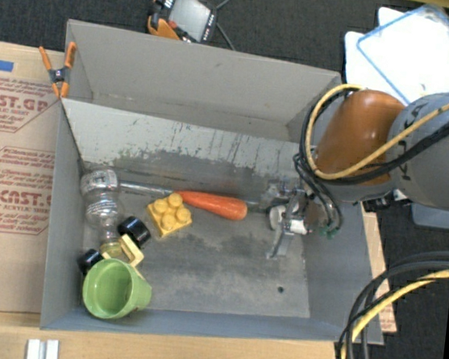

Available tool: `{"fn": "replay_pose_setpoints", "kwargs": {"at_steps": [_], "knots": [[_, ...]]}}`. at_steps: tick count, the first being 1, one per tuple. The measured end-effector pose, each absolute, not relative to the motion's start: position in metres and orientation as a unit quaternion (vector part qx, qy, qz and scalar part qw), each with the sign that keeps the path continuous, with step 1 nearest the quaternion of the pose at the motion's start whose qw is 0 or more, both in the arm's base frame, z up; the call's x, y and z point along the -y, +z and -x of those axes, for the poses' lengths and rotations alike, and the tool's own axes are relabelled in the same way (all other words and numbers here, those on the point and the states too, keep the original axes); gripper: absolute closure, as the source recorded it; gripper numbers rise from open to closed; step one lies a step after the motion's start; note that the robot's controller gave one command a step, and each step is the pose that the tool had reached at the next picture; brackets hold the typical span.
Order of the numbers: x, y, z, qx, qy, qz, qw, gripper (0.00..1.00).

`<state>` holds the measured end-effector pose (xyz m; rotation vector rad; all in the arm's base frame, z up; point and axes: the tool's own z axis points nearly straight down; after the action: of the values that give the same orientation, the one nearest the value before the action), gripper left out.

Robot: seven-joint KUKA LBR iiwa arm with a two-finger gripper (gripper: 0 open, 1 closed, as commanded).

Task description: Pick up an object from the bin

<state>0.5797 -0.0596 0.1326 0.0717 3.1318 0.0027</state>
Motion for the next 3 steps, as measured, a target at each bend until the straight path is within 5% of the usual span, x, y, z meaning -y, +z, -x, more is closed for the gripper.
{"fn": "replay_pose_setpoints", "kwargs": {"at_steps": [1, 3], "knots": [[0.086, 0.101, -0.570, -0.993, 0.001, -0.114, 0.001, 0.00], [0.091, 0.113, -0.550, -0.999, 0.001, -0.040, 0.000, 0.00]]}}
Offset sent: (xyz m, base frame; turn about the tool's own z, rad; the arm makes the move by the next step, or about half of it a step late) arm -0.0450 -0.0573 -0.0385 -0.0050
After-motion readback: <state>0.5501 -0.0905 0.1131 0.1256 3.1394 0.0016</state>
